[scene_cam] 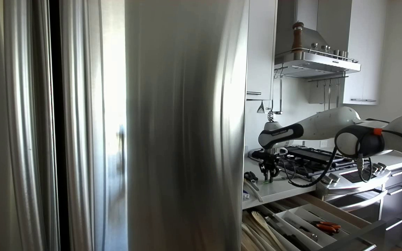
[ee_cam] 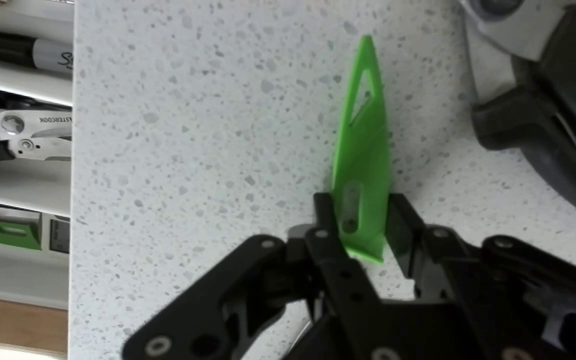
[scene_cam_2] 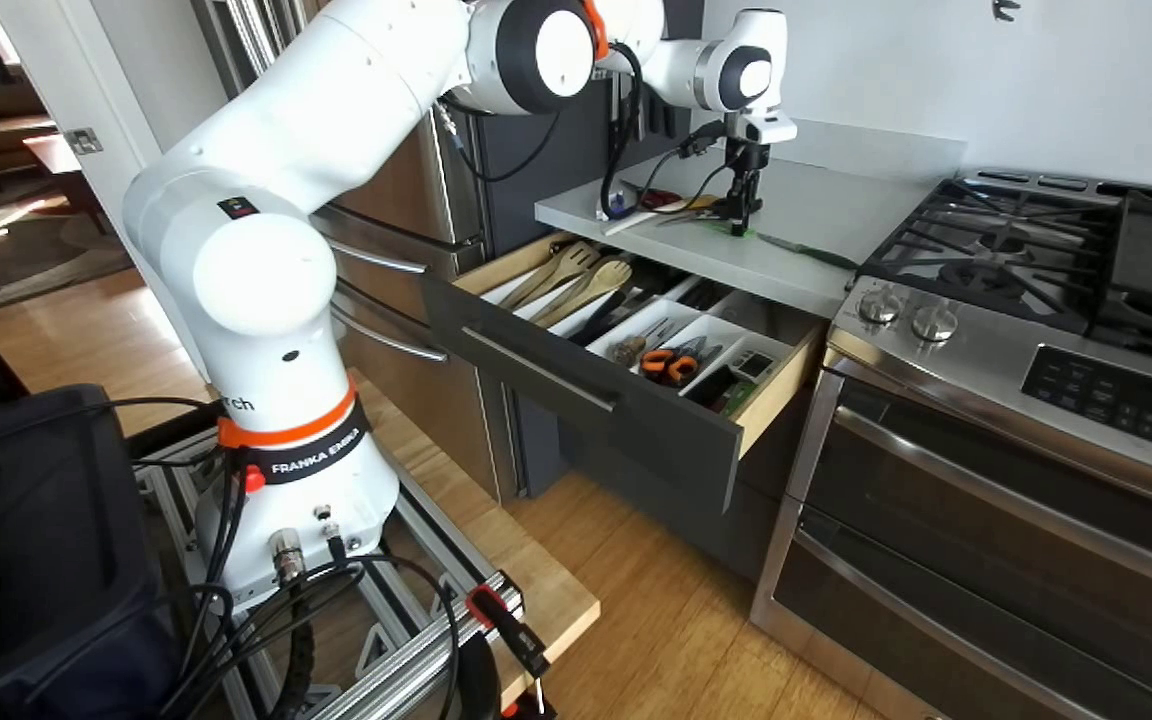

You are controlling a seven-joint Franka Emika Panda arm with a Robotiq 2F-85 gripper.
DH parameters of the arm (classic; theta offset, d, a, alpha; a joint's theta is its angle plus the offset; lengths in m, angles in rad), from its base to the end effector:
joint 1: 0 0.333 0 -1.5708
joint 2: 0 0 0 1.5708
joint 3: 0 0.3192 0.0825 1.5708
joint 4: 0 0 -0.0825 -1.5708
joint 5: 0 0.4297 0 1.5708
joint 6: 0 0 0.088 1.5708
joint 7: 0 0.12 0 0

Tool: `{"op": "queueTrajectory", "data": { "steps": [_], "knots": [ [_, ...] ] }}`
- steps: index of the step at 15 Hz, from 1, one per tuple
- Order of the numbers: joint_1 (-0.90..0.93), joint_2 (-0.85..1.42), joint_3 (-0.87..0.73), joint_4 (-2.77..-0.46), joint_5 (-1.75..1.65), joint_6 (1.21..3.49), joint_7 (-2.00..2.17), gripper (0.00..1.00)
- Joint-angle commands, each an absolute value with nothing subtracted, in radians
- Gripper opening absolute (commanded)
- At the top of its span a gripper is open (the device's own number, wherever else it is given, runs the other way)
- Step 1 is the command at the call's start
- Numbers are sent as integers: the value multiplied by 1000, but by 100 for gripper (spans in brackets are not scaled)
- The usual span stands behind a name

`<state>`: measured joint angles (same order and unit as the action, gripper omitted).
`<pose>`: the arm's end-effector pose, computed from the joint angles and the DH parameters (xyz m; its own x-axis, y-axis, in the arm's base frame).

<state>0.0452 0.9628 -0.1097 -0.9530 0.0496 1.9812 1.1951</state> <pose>0.8371 -0.0169 0.2683 0.3340 -0.9403 0.0656 -0.9401 -0.3373 -0.0485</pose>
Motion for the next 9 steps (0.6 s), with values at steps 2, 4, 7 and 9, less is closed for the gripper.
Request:
{"op": "queueTrajectory", "data": {
  "steps": [2,4,7,9],
  "knots": [
    [29,993,-97,-917,60,1990,1179,8],
    [28,995,-98,-915,59,1994,1177,8],
    [23,997,-98,-910,61,1992,1176,8],
    [20,999,-99,-907,61,1990,1176,8]
  ]
}}
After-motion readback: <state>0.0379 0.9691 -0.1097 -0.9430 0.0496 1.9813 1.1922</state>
